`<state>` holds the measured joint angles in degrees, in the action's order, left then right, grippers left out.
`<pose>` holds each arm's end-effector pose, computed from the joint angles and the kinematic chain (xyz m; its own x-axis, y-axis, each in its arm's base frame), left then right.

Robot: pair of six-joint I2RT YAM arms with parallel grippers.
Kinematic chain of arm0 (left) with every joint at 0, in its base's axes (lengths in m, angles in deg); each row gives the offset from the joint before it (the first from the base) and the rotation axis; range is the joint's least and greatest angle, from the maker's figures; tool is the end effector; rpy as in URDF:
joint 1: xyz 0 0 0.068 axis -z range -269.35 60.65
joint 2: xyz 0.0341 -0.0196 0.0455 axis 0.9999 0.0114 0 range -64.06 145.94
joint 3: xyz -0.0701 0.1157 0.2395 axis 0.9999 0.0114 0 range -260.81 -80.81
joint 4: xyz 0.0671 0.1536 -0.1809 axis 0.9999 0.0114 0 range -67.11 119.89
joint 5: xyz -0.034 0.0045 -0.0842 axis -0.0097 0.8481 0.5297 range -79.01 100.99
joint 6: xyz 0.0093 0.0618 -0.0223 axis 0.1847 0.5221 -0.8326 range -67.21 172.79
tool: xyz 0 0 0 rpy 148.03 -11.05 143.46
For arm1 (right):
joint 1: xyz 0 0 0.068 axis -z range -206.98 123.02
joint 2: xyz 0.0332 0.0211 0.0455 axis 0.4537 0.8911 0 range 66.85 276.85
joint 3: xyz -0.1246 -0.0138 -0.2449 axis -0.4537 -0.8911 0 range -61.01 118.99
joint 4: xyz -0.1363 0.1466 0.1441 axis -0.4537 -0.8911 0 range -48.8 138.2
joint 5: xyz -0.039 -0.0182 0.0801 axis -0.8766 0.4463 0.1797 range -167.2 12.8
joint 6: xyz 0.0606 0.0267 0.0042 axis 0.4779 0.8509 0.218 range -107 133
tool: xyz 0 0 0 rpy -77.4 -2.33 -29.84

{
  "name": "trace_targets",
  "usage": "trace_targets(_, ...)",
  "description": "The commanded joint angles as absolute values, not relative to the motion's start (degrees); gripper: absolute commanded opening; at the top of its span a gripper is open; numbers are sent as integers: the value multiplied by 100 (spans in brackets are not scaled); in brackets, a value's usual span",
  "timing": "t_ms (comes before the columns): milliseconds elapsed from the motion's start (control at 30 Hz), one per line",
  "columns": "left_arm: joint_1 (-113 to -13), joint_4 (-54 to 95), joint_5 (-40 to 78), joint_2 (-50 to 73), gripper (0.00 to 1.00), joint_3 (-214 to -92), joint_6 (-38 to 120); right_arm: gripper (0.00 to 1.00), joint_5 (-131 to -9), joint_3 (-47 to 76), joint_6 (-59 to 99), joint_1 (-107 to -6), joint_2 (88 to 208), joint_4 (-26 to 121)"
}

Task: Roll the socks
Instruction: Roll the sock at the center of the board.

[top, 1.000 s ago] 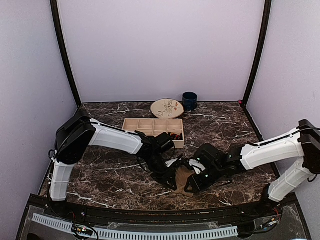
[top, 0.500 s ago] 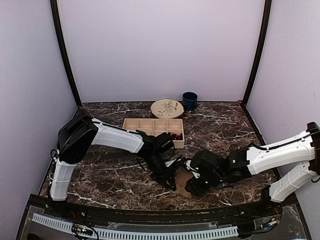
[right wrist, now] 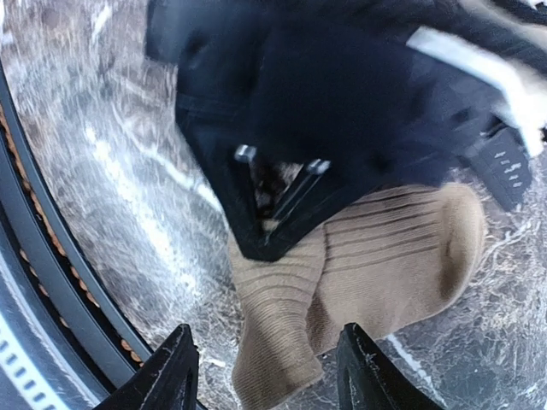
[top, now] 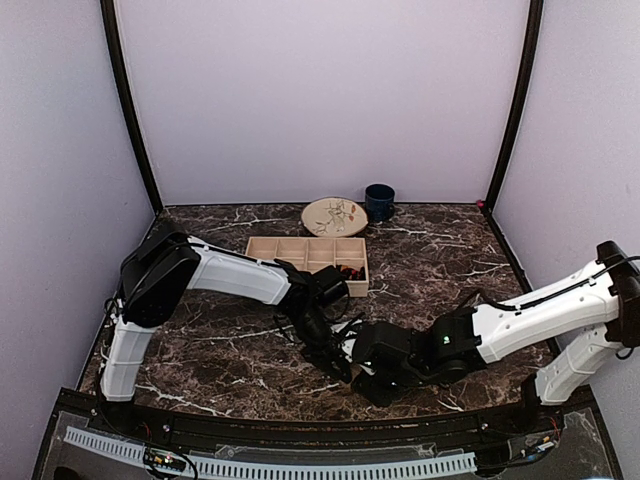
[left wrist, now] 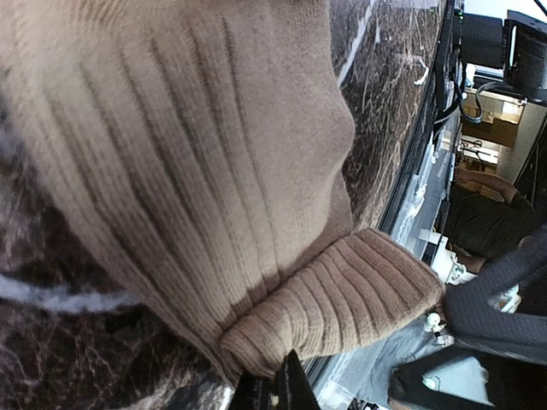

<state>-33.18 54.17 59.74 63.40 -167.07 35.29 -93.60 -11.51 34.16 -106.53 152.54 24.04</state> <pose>0.2046 -0.3763 0.1155 -0.7089 0.7017 -0.0714 0.4828 0.4091 -0.7743 0.0658 0.2746 0.1840 -0.4785 -0.6847 -0.5498 -0.7992 0.5989 -0.0503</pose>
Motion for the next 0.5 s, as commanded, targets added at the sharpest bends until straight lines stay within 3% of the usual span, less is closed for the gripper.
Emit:
trace_targets(0,-3327,5950,5799,6575,2,-16736,3701,54,-9568,-1017,3157,-10783,15488,2274)
trace_targets(467,-3360,6084,5888,6637,2,-16852,3796,53,-9607,-970,2833,-10847,15995,2338)
